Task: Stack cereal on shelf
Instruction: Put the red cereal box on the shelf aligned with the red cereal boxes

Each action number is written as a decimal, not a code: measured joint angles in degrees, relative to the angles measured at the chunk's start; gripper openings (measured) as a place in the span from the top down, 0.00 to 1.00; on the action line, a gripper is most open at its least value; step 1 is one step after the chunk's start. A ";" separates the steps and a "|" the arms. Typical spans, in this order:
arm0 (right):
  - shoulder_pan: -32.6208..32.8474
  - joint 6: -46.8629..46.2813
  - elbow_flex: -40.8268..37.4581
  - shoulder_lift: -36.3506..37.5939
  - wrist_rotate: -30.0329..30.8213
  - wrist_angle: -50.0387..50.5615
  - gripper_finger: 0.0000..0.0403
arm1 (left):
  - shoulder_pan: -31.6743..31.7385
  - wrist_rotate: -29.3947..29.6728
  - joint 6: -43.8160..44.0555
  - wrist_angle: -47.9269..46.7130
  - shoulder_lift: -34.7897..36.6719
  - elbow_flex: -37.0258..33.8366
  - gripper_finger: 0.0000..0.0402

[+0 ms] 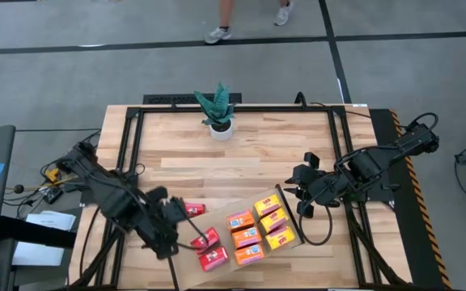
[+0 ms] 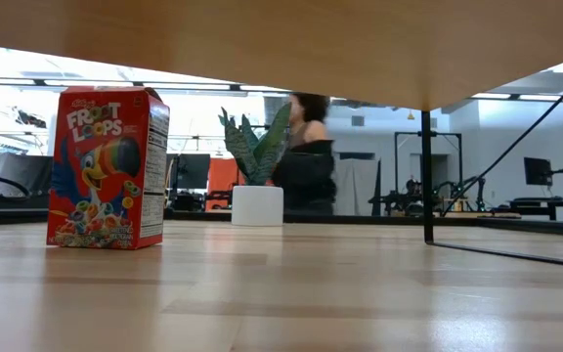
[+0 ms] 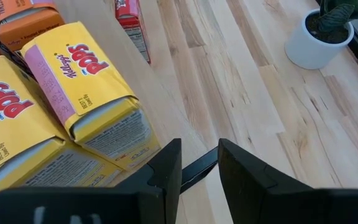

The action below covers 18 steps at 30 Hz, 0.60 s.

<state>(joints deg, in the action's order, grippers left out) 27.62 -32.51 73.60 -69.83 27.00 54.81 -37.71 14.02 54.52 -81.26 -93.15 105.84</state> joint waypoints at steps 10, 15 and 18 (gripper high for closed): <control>0.00 -0.35 -0.02 0.01 0.00 0.02 0.68 | 6.11 4.04 -19.21 -3.06 2.30 -2.11 0.55; 0.00 -1.87 -0.01 -0.01 0.00 0.00 0.68 | 9.92 1.69 -25.27 -4.30 2.18 -8.94 0.36; -0.02 -1.97 0.00 -0.01 0.00 0.00 0.68 | 11.53 1.59 -30.04 -1.28 3.68 -14.19 0.32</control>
<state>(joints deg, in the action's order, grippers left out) 27.60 -34.48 73.60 -69.84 27.00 54.81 -26.18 15.61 24.48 -82.53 -89.47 91.66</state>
